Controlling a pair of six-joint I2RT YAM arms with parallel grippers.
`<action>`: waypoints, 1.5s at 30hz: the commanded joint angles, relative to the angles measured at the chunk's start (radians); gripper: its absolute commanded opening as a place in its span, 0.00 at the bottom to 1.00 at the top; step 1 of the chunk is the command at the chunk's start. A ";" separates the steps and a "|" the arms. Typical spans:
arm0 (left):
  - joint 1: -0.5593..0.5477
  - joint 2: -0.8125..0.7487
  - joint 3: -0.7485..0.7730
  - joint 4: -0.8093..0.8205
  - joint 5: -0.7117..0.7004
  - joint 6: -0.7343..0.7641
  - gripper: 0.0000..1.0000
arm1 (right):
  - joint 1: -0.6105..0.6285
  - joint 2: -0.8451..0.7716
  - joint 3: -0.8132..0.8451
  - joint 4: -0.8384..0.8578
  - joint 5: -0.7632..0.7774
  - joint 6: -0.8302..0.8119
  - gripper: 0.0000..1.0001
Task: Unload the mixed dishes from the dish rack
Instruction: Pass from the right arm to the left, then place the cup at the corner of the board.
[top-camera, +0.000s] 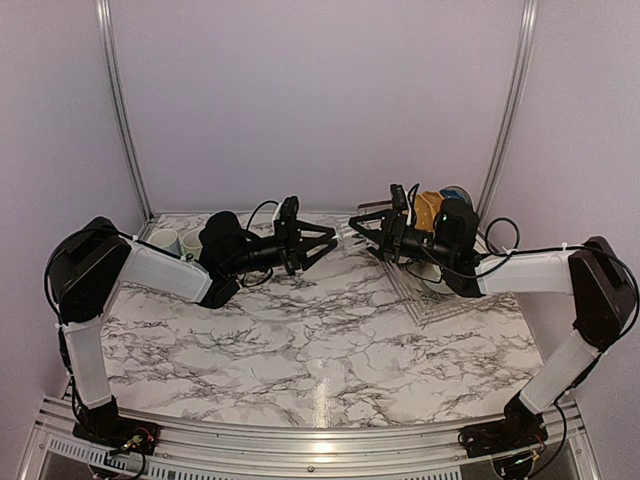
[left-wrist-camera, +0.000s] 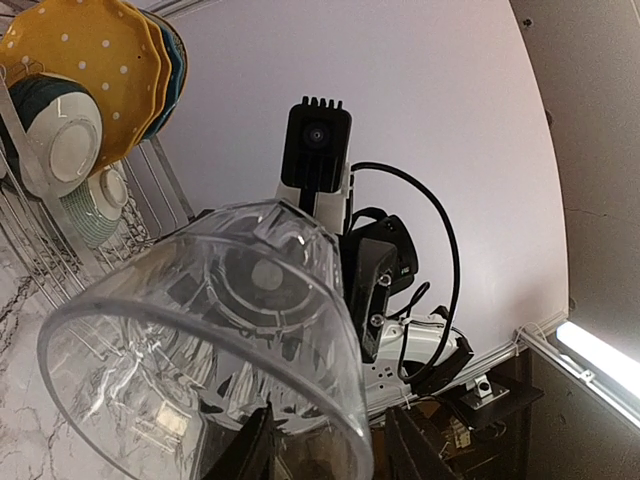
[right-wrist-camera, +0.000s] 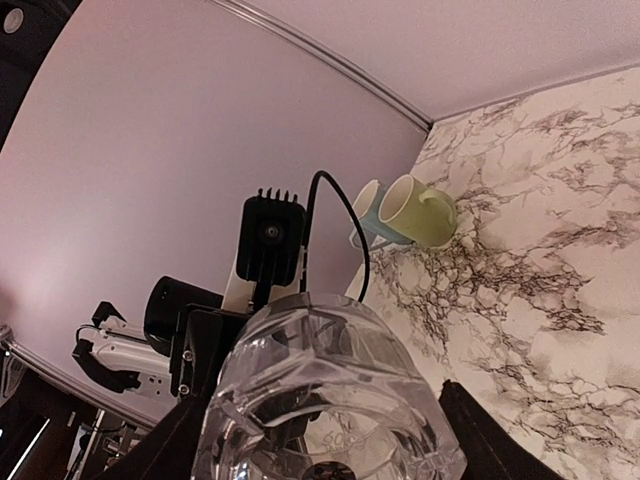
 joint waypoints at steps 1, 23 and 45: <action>-0.007 -0.014 0.018 -0.005 0.008 0.026 0.31 | 0.012 0.004 0.023 0.045 -0.007 -0.004 0.09; 0.018 -0.029 0.004 0.052 0.001 0.000 0.00 | 0.011 -0.010 0.032 -0.010 0.006 -0.042 0.51; 0.169 -0.363 0.024 -1.231 -0.306 0.758 0.00 | 0.002 -0.031 0.038 -0.196 0.081 -0.148 0.99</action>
